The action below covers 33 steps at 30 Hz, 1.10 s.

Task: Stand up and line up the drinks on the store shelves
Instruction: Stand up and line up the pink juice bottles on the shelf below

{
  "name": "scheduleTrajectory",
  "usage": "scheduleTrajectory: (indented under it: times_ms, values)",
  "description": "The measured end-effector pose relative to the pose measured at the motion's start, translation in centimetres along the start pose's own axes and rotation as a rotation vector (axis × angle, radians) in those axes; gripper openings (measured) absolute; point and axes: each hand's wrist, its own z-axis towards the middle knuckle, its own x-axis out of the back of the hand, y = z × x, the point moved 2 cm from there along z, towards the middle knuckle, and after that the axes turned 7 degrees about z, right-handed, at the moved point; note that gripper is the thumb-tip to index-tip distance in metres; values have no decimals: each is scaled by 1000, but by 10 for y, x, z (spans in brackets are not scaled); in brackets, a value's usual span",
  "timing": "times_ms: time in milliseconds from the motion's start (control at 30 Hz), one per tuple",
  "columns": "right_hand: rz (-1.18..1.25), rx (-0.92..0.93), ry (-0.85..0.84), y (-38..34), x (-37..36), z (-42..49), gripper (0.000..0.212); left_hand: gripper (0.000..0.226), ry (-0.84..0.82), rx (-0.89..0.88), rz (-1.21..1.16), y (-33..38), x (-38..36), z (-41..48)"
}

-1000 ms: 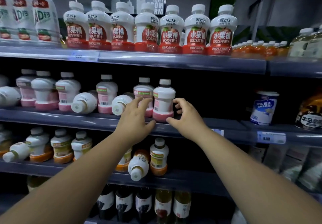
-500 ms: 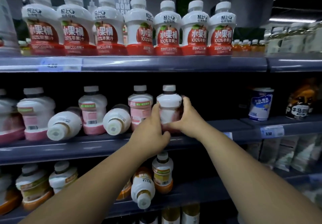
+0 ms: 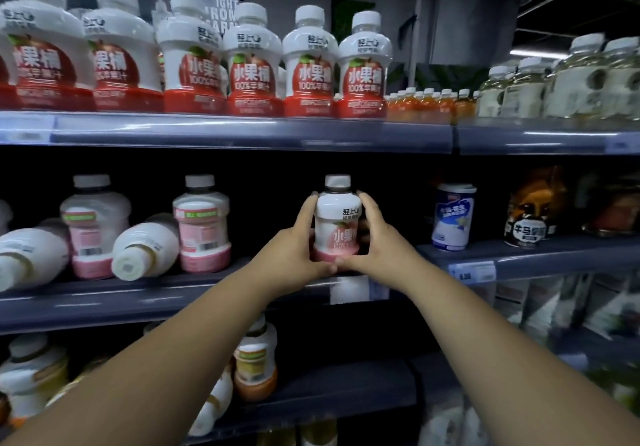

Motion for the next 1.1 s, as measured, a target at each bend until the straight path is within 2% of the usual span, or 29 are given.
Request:
scheduleTrajectory:
  times_ms: [200, 333, 467, 567, 667, 733, 800, 933, 1000, 1100]
  values:
    - [-18, 73, 56, 22, 14, -12, 120, 131, 23, 27, -32, 8, -23, 11]
    - [-105, 257, 224, 12, 11, -20, 102, 115, 173, -39, 75, 12, -14, -4]
    - [-131, 487, 390, -18, -4, -23, 77, 102, 234, -67, 252, 9, 11, -27]
    - [-78, 554, 386, -46, -29, -19, 70, 93, 350, -70, 327, -1, 39, -47]
    - [-20, 570, 349, -69, -62, -11, 68, 84, 460, 1, 367, -18, 68, -68]
    - [46, 515, 265, -82, -87, -1, 68, 82, 521, 61, 351, -31, 84, -81]
    - [139, 378, 145, -92, -110, 9, 72, 87, 549, 141, 276, -44, 94, -91]
    - [276, 145, 26, -103, -152, 38, 88, 96, 438, 207, 31, -63, 100, -95]
    - [396, 37, -37, -105, -162, 49, 102, 98, 435, 236, -79, -70, 102, -88]
    - [542, -33, -108, -107, -167, 57, 119, 109, 416, 286, -222, -74, 105, -77]
